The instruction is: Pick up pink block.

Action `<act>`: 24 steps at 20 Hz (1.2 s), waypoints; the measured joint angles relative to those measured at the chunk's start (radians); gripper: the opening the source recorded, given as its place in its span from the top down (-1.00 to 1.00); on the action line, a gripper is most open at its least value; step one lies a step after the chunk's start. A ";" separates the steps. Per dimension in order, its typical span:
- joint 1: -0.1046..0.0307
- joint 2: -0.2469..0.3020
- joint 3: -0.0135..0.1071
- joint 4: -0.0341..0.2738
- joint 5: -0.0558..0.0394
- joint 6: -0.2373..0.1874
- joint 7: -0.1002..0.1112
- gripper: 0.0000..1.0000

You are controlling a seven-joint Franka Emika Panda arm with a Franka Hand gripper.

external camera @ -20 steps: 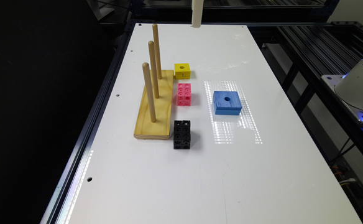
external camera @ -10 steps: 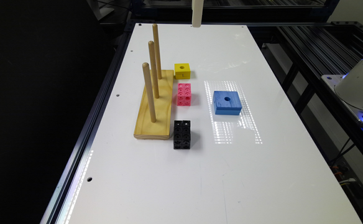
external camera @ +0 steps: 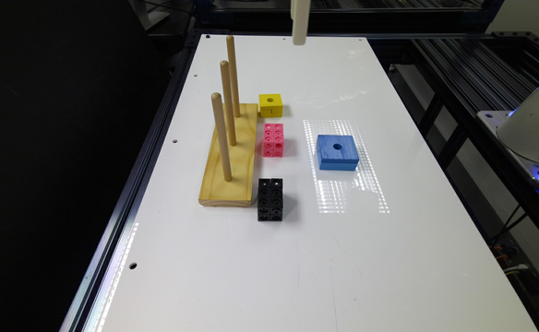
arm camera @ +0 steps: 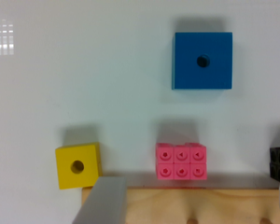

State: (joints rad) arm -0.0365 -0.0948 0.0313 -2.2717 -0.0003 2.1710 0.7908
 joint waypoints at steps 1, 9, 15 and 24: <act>0.000 -0.013 0.000 -0.012 0.0000 0.000 0.000 -1.00; 0.000 -0.066 0.001 -0.067 0.0000 0.005 0.000 -1.00; 0.000 -0.046 0.002 -0.125 0.0000 0.082 0.000 -1.00; 0.000 -0.013 0.003 -0.109 0.0000 0.133 0.000 -1.00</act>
State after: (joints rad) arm -0.0361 -0.1074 0.0339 -2.3809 -0.0003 2.3036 0.7908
